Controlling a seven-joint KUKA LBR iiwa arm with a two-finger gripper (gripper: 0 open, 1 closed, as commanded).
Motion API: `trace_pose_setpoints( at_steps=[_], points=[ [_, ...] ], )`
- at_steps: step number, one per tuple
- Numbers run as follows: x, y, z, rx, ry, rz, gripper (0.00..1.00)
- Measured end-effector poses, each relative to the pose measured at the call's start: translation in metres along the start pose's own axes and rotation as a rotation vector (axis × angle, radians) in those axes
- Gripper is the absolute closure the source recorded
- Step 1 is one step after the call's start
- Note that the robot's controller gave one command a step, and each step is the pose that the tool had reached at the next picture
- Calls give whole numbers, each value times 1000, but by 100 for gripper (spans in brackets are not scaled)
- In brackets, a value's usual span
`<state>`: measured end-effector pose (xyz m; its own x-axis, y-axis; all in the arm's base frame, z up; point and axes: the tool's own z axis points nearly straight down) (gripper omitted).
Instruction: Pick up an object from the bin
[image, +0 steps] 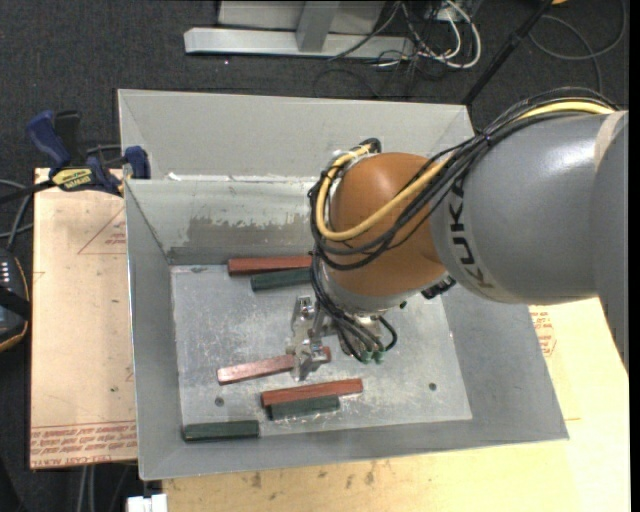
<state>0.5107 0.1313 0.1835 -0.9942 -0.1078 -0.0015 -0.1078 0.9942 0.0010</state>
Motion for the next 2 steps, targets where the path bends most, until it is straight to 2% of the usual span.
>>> trace_pose_setpoints(
  at_steps=[1, 2],
  points=[
    [0, 0, 0, 0, 0, 0, 100],
    [12, 1, -59, 0, -1, 14, 100]
  ],
)
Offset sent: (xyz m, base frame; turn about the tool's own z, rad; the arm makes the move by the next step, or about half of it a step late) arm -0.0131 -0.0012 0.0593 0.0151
